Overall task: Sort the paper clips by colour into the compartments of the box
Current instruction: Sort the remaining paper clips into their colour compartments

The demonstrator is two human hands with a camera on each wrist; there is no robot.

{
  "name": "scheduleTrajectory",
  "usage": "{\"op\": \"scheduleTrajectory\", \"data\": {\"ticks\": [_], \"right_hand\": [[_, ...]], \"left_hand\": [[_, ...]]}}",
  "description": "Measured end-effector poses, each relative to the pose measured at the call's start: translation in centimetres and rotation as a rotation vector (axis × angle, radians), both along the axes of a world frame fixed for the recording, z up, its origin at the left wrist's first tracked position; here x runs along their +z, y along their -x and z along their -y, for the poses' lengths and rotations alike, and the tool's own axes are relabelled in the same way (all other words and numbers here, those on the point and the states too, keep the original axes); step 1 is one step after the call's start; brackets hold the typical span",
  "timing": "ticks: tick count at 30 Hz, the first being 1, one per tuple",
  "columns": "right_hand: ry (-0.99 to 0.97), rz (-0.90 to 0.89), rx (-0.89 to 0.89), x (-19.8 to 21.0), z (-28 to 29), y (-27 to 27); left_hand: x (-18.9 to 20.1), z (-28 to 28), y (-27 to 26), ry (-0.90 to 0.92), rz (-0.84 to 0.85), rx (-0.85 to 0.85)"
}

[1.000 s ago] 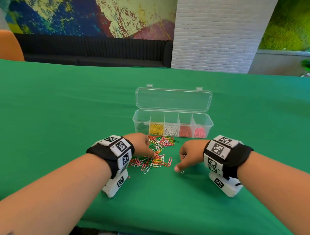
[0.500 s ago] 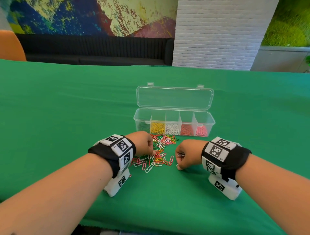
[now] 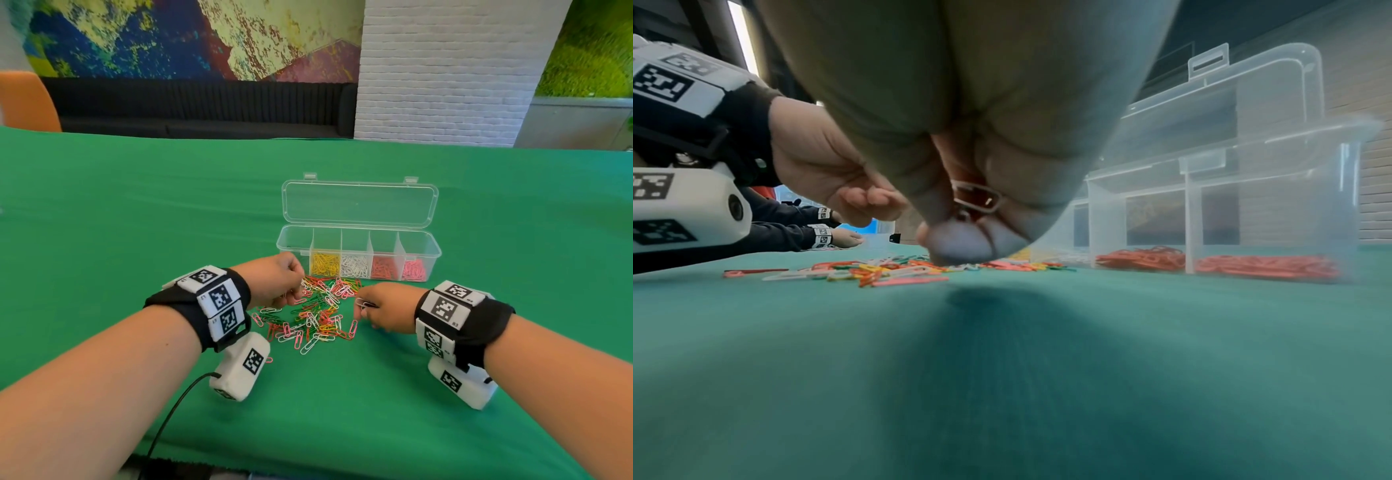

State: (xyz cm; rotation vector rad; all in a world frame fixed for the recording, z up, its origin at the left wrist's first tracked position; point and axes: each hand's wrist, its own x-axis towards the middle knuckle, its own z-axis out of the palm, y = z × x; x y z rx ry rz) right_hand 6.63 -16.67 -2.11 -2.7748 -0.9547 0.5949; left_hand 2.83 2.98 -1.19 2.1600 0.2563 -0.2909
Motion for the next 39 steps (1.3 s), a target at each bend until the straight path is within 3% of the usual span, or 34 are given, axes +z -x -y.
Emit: {"op": "scheduleTrajectory", "data": {"ticks": [2,8,14,20,25,39], "right_hand": [[0.007,-0.015,-0.026,0.0,0.0,-0.1],[-0.049,-0.055,-0.125,0.7,-0.5,-0.6],[-0.068,0.067,-0.091,0.6,-3.0,-1.7],[-0.01,0.121,-0.073,0.0,-4.7,-2.3],[0.022,0.167,-0.07,-0.8,-5.0,-3.1],[0.044,0.195,-0.012,-1.3,-4.9,-3.3]], "left_hand": [[0.1,-0.3,0.0,-0.006,-0.035,0.01],[0.2,-1.0,0.5,-0.247,-0.104,-0.156],[0.6,0.2,1.4,-0.554,-0.063,-0.294],[-0.6,1.2,0.1,-0.684,-0.121,-0.233],[-1.5,1.9,-0.8,-0.722,-0.161,-0.231],[-1.4,1.0,-1.0,-0.64,-0.04,-0.273]]}}
